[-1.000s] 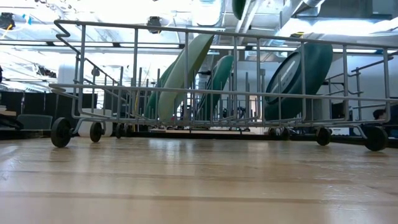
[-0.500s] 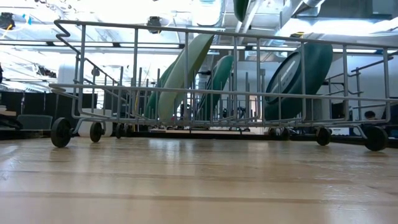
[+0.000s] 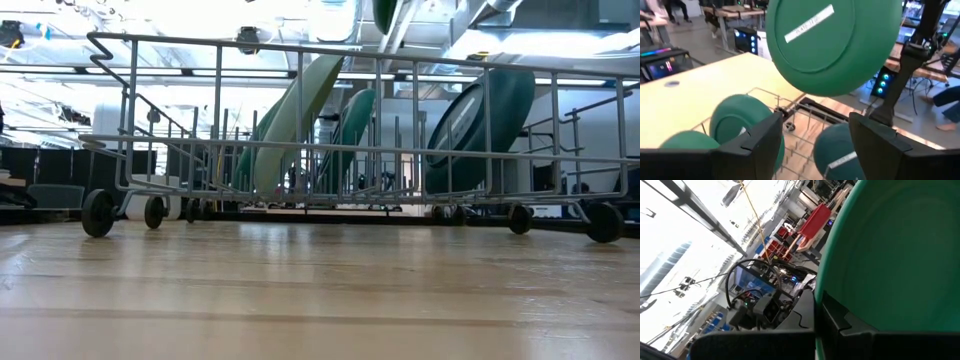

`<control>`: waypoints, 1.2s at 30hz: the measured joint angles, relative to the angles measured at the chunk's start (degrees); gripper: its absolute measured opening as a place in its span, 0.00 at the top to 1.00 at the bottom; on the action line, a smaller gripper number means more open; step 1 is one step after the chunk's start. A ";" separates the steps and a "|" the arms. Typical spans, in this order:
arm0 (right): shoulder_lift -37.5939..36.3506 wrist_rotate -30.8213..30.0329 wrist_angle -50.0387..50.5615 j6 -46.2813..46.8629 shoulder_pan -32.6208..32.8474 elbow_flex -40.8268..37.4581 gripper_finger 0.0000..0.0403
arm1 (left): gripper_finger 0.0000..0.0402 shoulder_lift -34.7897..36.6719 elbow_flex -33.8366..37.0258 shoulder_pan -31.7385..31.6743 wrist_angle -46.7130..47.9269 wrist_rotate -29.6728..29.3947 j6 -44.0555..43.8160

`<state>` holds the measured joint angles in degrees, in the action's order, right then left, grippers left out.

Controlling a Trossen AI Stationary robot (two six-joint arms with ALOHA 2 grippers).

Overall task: Sort dishes
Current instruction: Put the green plate in the dish rack

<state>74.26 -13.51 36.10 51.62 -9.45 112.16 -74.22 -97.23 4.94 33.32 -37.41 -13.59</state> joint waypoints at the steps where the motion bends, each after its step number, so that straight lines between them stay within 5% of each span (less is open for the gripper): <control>1: 0.00 0.01 -0.02 -0.02 0.00 0.00 0.99 | 0.44 0.00 0.00 -0.02 -0.39 -0.04 0.56; 10: 0.00 -0.01 -0.24 -0.46 -0.20 0.00 0.99 | 0.34 -0.09 0.00 -0.02 -3.59 3.67 8.20; 19: 2.03 5.50 -9.67 -0.98 -0.70 0.00 0.99 | 0.33 -0.07 -3.37 -2.62 -7.54 3.95 0.43; 26: 3.90 6.23 -11.07 -0.50 -1.62 -0.04 0.99 | 0.33 0.08 -6.34 -4.99 -8.85 5.72 6.13; 36: 10.66 3.20 -32.61 1.27 -2.38 0.00 0.99 | 0.33 -0.07 -6.29 -4.98 -6.95 5.73 13.30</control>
<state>84.92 -10.30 3.49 52.89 -11.84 112.16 -74.28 -103.53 -0.03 26.38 -31.69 -0.29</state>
